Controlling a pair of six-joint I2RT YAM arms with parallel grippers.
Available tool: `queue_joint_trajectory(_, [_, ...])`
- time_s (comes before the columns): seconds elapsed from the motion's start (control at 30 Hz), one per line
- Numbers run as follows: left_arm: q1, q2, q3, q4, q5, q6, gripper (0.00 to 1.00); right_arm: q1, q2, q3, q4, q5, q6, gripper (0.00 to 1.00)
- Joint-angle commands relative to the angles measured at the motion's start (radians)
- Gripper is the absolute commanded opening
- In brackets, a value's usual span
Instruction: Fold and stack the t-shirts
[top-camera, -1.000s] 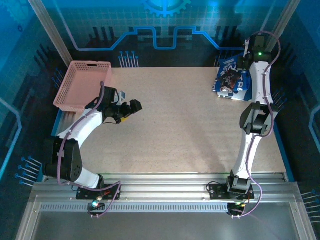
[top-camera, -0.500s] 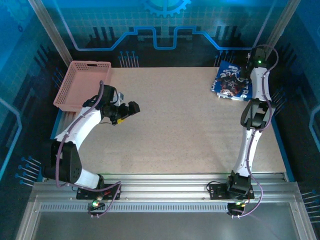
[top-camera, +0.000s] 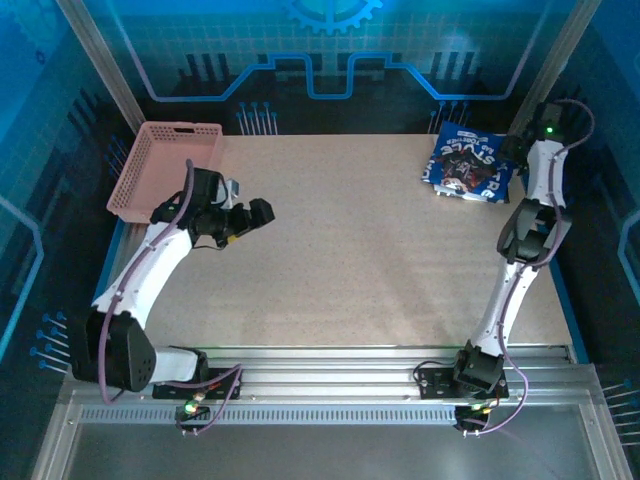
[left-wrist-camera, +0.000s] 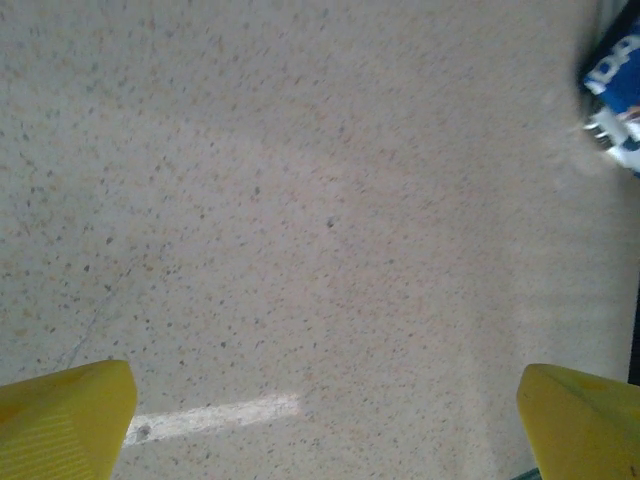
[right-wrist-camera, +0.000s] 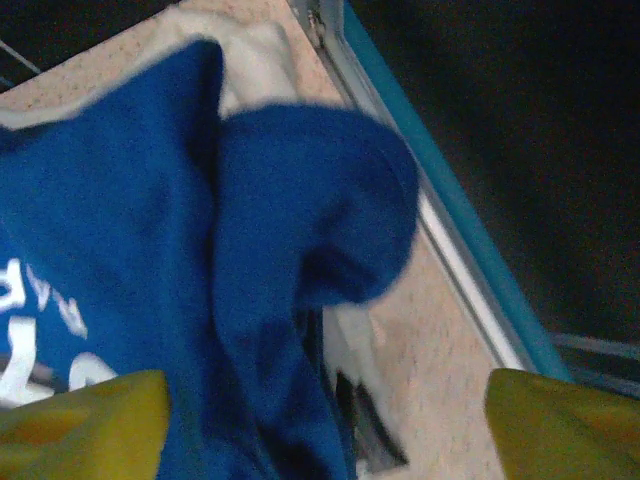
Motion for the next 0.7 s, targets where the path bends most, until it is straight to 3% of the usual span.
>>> queue_joint_trajectory(0.0, [0.011, -0.099, -0.014, 0.035, -0.03, -0.01, 0.99, -0.03, -0.229, -0.224, 0.08, -0.09, 0.063, 1.0])
queue_joint_trajectory(0.2, [0.035, -0.294, -0.14, 0.09, -0.131, -0.028, 0.99, -0.05, -0.562, -0.682, 0.233, -0.19, 0.117, 1.0])
queue_joint_trajectory(0.37, [0.062, -0.485, -0.301, 0.144, -0.363, -0.04, 0.99, -0.005, -0.844, -1.005, 0.235, -0.269, 0.158, 1.0])
queue_joint_trajectory(0.5, [0.105, -0.554, -0.434, 0.277, -0.509, 0.05, 0.99, 0.195, -1.1, -1.322, 0.317, -0.255, 0.129, 1.0])
queue_joint_trajectory(0.57, [0.128, -0.546, -0.497, 0.381, -0.541, 0.105, 0.99, 0.343, -1.205, -1.455, 0.399, -0.136, 0.095, 1.0])
queue_joint_trajectory(0.63, [0.152, -0.527, -0.568, 0.523, -0.539, 0.159, 0.99, 0.475, -1.309, -1.652, 0.605, -0.015, 0.017, 1.0])
queue_joint_trajectory(0.67, [0.155, -0.512, -0.601, 0.599, -0.54, 0.19, 0.99, 0.492, -1.341, -1.709, 0.677, 0.007, -0.009, 1.0])
